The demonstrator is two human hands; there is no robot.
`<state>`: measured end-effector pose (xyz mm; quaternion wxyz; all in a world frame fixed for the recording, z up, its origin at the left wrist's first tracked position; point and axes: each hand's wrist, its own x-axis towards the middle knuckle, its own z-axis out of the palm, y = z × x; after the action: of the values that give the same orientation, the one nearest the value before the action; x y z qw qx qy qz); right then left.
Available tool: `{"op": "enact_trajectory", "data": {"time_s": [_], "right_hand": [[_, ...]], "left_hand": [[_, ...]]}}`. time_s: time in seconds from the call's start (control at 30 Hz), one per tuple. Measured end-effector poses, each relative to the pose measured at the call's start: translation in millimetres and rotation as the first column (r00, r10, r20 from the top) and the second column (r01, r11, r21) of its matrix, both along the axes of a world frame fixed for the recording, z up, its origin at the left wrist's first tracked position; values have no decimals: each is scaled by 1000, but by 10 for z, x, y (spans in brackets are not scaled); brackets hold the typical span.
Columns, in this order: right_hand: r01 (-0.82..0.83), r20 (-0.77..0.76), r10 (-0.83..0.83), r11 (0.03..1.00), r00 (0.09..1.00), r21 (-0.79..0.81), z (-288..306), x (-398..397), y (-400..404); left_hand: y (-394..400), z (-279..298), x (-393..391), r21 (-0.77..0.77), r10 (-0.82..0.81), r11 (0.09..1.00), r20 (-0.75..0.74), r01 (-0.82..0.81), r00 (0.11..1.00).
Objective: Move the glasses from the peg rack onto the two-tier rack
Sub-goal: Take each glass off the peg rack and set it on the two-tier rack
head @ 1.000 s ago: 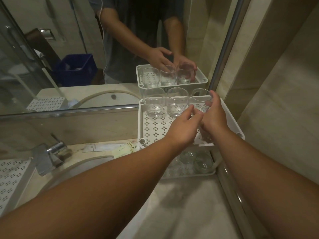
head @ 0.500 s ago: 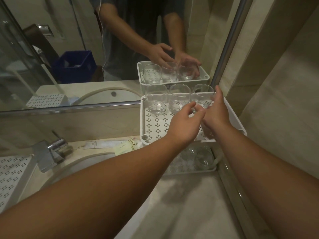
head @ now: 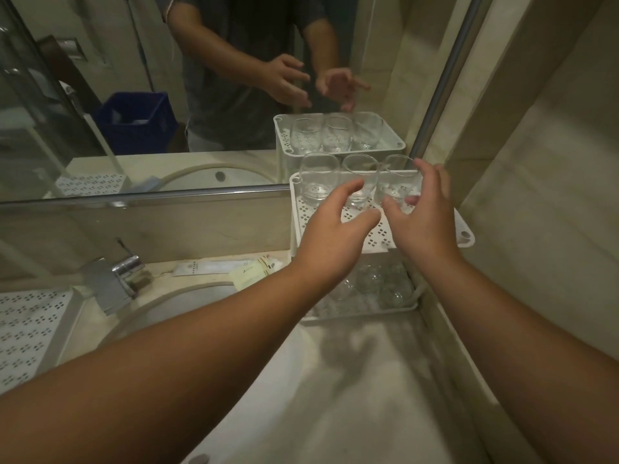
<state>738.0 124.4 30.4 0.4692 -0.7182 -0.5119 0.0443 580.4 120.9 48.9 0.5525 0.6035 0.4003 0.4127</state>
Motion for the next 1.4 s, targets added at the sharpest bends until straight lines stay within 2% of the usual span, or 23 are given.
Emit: {"op": "enact_trajectory", "data": {"time_s": [0.13,0.3,0.47,0.6,0.7,0.8,0.93,1.2,1.3,1.4], "right_hand": [[-15,33,15,1000,999,3,-52,-300,-278],[25,90,-28,999,996,36,-180,-694,-576],[102,84,-95,991,992,-82,-413,-877,-849],[125,127,-99,967,987,-221,-621,-856,-1036],[113,154,-56,911,986,-396,-806,-780,-1143],[89,181,4,862,983,-499,-953,-662,-1175],[66,235,89,812,968,-580,-1050,-434,-1075],[41,325,275,704,905,-709,-1199,161,-581],[85,395,378,624,837,-776,-1305,329,-414],[143,414,385,567,825,-811,-1390,462,-263]], "left_hand": [[-161,-64,-387,50,-31,998,-15,32,999],[-337,-173,-776,-45,-45,998,16,46,999],[-490,-399,-1001,-81,-70,994,-10,69,998],[-547,-579,-1043,-64,-102,994,-134,94,986],[-582,-712,-987,-56,-144,989,-236,134,961],[-612,-836,-860,-39,-178,984,-305,174,936],[-583,-990,-604,-39,-194,980,-393,195,899],[-437,-1317,-18,-46,-114,993,-509,105,853],[-373,-1402,139,-45,-86,996,-541,73,837],[-334,-1477,277,-44,-58,998,-566,40,823]]}}
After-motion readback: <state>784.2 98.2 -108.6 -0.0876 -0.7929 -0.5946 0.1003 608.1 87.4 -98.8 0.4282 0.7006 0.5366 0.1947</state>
